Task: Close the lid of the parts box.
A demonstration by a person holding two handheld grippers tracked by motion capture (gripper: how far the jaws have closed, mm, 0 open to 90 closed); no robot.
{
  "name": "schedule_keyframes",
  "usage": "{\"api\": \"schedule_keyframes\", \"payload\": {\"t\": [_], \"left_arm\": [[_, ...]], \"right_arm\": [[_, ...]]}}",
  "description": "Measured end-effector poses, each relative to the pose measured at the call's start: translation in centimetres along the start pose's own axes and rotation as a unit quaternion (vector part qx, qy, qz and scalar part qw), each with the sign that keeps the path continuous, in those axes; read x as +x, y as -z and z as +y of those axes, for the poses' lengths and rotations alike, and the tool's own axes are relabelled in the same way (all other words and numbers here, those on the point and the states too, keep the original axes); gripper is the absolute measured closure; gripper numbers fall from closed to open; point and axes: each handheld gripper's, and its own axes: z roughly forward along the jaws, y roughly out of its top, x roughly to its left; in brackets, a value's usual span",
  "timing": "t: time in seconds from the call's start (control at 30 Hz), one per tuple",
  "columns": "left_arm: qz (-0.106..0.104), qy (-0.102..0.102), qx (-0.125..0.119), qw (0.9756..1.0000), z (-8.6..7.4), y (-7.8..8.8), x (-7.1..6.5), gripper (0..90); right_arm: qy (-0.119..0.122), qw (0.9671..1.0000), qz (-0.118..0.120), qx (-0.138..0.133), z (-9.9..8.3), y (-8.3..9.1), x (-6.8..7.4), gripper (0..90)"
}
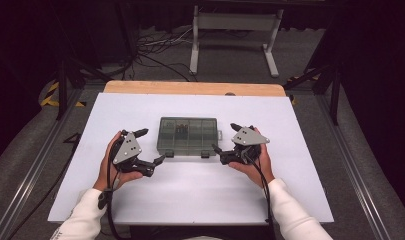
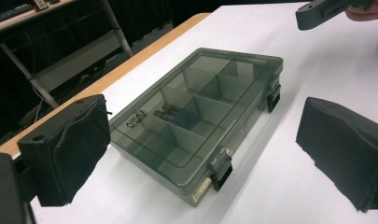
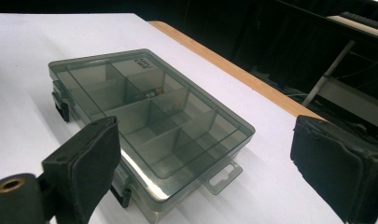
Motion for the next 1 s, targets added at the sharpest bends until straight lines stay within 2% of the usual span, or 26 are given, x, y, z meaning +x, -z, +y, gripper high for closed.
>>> {"api": "schedule_keyframes", "payload": {"t": [0.33,0.63,0.77,0.9,1.0], "left_arm": [[0.002,0.002,0.002,1.0000,-0.1,0.9,-0.4,2.6],[0.000,-0.007,0.007,1.0000,-0.4,1.5,-0.7,2.6],[-0.007,-0.009,0.012,0.9999,-0.6,1.9,-0.9,2.8],[-0.003,-0.017,0.014,0.9998,-0.7,2.1,-1.1,3.1],[-0.005,-0.015,0.018,0.9997,-1.0,2.3,-1.1,3.1]], "right_arm": [[0.000,1.0000,-0.008,-0.004,-0.1,1.0,-0.1,9.6],[0.000,0.9999,-0.010,0.000,-0.6,2.0,-0.2,9.4],[0.003,0.9999,-0.014,0.004,-0.9,2.7,-0.1,9.4],[0.006,0.9999,-0.015,0.005,-1.2,3.1,-0.2,9.4],[0.007,0.9998,-0.019,0.006,-1.5,3.6,-0.2,9.4]]}}
